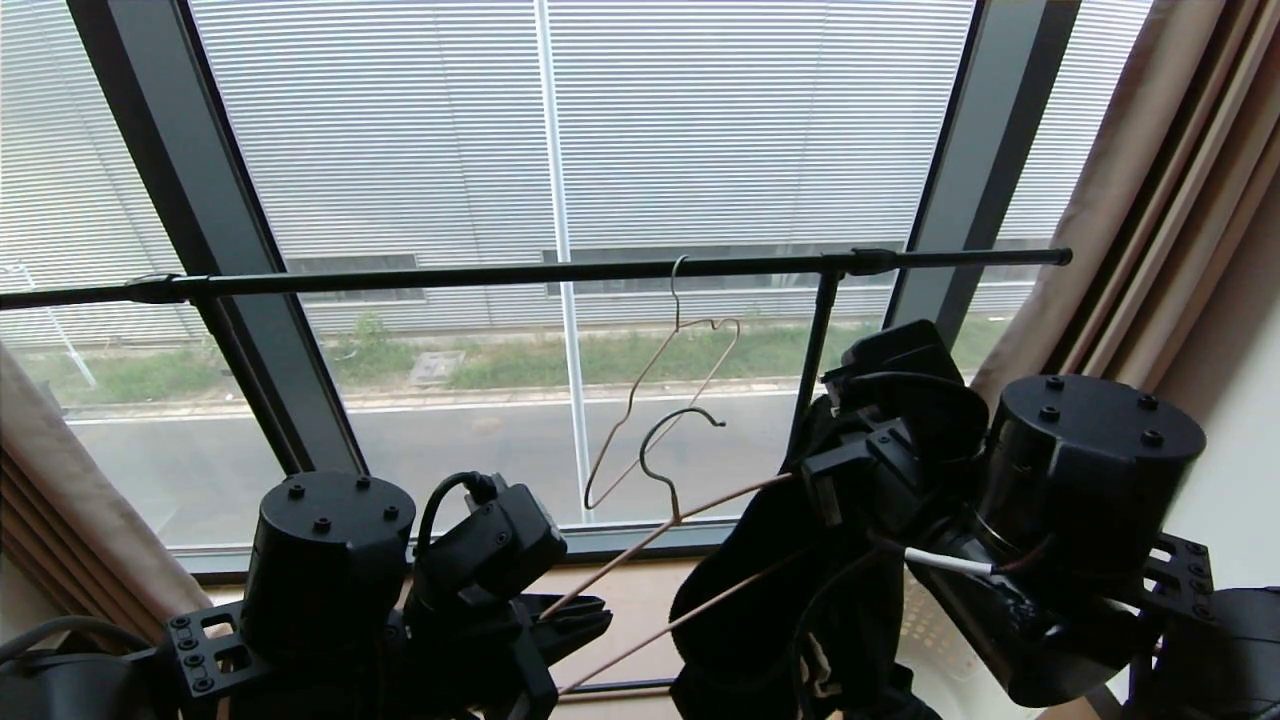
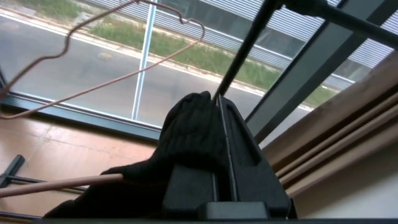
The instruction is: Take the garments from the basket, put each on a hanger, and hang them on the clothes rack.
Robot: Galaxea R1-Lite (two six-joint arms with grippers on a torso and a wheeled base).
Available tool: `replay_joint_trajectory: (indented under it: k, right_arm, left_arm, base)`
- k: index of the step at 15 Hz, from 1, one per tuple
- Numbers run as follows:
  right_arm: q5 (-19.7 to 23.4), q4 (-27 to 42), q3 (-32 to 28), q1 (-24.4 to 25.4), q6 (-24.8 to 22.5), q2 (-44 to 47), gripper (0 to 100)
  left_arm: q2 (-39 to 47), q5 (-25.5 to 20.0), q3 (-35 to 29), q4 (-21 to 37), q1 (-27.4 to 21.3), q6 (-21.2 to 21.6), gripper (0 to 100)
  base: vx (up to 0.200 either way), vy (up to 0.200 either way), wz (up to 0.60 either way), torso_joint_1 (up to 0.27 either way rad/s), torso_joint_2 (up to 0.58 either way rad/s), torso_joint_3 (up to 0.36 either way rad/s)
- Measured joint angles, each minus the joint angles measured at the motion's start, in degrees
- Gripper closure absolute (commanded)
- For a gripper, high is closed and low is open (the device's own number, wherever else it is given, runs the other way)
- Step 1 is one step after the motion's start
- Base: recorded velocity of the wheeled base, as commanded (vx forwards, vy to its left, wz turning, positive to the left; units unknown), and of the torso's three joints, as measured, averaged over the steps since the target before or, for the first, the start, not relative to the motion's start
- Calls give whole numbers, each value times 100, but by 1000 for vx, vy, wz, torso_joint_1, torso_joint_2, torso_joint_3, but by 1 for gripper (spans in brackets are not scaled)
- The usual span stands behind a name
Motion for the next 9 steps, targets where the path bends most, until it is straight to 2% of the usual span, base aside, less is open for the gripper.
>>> replay_joint_trajectory:
  k: [4,7,9]
  right_arm:
    - [-117,-39,-141,461,87,4,100]
    - [-143,-85,-256,1067,161,30,100]
    - [-154,-369,-317,1401,165,144,100]
  left_arm:
    - [38,55,2,-2,1,-55,100]
    - [52,60,0,-11,26,-84,100]
    - [57,55,-11,-11,26,-93,100]
  base:
    - [0,0,0,0,0,0]
    - [0,0,0,0,0,0]
    - [0,0,0,0,0,0]
